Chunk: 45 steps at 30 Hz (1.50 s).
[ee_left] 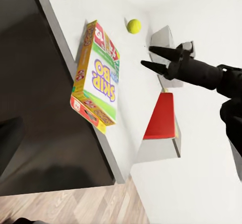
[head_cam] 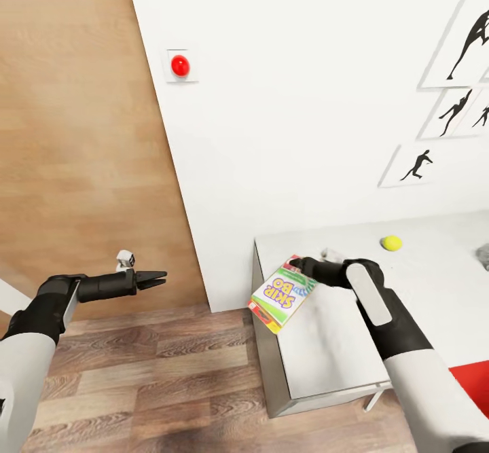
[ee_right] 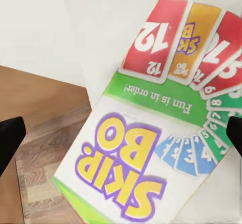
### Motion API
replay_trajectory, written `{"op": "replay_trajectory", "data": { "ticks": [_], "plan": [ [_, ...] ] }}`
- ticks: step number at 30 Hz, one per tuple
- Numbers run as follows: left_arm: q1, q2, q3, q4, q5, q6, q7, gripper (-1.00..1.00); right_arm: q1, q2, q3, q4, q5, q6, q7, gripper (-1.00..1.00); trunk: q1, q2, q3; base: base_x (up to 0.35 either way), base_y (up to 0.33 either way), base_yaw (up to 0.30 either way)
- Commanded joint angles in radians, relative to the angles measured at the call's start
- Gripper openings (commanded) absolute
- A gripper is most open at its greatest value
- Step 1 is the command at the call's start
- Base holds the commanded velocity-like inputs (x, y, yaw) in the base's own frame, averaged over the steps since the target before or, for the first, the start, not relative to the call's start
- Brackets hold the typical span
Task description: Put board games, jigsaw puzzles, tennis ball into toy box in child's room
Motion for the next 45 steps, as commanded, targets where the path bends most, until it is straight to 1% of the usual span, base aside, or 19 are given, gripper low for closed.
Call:
{"op": "replay_trajectory", "data": {
  "ticks": [1,4,5,8,10,11,12,13,14,16,17,19,20,26,29,31,35,40,45],
  "plan": [
    [-0.001,-0.001,0.003,-0.001,-0.011,0.011,-0.008,1.00,0.027,-0.013,-0.013,-0.068,-0.016,0.020,0.000,1.00,0.001,-0.002,-0.002,0.000,0.000,0.000],
    [-0.001,-0.001,0.003,-0.001,-0.011,0.011,-0.008,1.00,0.077,-0.035,-0.045,-0.166,-0.031,0.039,0.041,1.00,0.001,-0.002,-0.002,0.000,0.000,0.000],
    [-0.001,-0.001,0.003,-0.001,-0.011,0.011,-0.008,1.00,0.116,-0.049,-0.069,-0.222,-0.046,0.046,0.089,1.00,0.001,-0.002,-0.002,0.000,0.000,0.000],
    [-0.001,-0.002,0.003,-0.001,-0.012,0.011,-0.008,1.00,0.181,-0.073,-0.111,-0.281,-0.073,0.051,0.195,1.00,0.001,-0.002,-0.002,0.000,0.000,0.000],
    [-0.001,-0.004,0.003,-0.001,-0.015,0.011,-0.008,1.00,0.266,-0.110,-0.180,-0.317,-0.105,0.050,0.403,1.00,0.001,-0.002,-0.002,0.000,0.000,0.000],
    [-0.001,-0.005,0.003,-0.001,-0.016,0.011,-0.008,1.00,0.287,-0.119,-0.197,-0.321,-0.109,0.049,0.464,1.00,0.001,-0.002,-0.002,0.000,0.000,0.000],
    [-0.001,-0.009,0.003,-0.001,-0.018,0.011,-0.008,1.00,0.328,-0.131,-0.229,-0.328,-0.115,0.045,0.590,1.00,0.001,-0.002,-0.002,0.000,0.000,0.000],
    [-0.001,-0.010,0.003,0.000,-0.019,0.011,-0.008,1.00,0.348,-0.135,-0.242,-0.331,-0.117,0.042,0.654,1.00,0.001,-0.002,-0.002,0.000,0.000,0.000],
    [-0.001,-0.015,0.003,0.000,-0.020,0.011,-0.008,1.00,0.386,-0.142,-0.268,-0.337,-0.119,0.034,0.777,1.00,0.001,-0.002,-0.002,0.000,0.000,0.000],
    [-0.001,-0.021,0.003,0.000,-0.021,0.011,-0.008,1.00,0.421,-0.146,-0.293,-0.341,-0.120,0.023,0.891,1.00,0.001,-0.002,-0.002,0.000,0.000,0.000],
    [-0.001,-0.028,0.003,0.000,-0.021,0.011,0.001,1.00,0.453,-0.148,-0.317,-0.344,-0.121,0.008,0.991,1.00,0.001,-0.002,-0.002,0.000,0.000,0.000],
    [-0.001,-0.036,0.003,0.001,-0.021,0.011,0.016,1.00,0.482,-0.150,-0.338,-0.347,-0.121,-0.009,1.075,1.00,0.001,-0.002,-0.002,0.000,0.000,0.000],
    [-0.001,-0.044,0.003,0.001,-0.021,0.011,0.032,1.00,0.511,-0.149,-0.355,-0.350,-0.122,-0.027,1.143,1.00,0.001,-0.002,-0.002,0.000,0.000,0.000],
    [-0.001,-0.077,0.003,0.001,-0.019,0.011,0.104,1.00,0.605,-0.145,-0.418,-0.382,-0.125,-0.068,1.356,1.00,0.001,-0.002,-0.002,0.000,0.000,0.000],
    [-0.001,-0.095,0.003,0.001,-0.020,0.011,0.133,1.00,0.619,-0.145,-0.448,-0.385,-0.123,-0.076,1.431,1.00,0.001,-0.002,-0.002,0.000,0.000,0.000],
    [-0.001,-0.108,0.003,0.001,-0.021,0.011,0.154,1.00,0.623,-0.146,-0.462,-0.387,-0.122,-0.077,1.451,1.00,0.001,-0.002,-0.002,0.000,0.000,0.000],
    [-0.001,-0.136,0.003,0.002,-0.022,0.011,0.209,1.00,0.626,-0.145,-0.483,-0.388,-0.122,-0.079,1.466,1.00,0.001,-0.002,-0.002,0.000,0.000,0.000],
    [-0.001,-0.170,0.007,0.006,-0.014,0.013,0.347,1.00,0.627,-0.141,-0.493,-0.388,-0.113,-0.082,1.471,1.00,0.001,-0.002,-0.002,0.000,0.000,0.000],
    [-0.001,-0.184,0.009,0.007,-0.008,0.015,0.421,1.00,0.627,-0.141,-0.495,-0.388,-0.104,-0.082,1.471,1.00,0.001,-0.002,-0.002,0.000,0.000,0.000]
  ]
}}
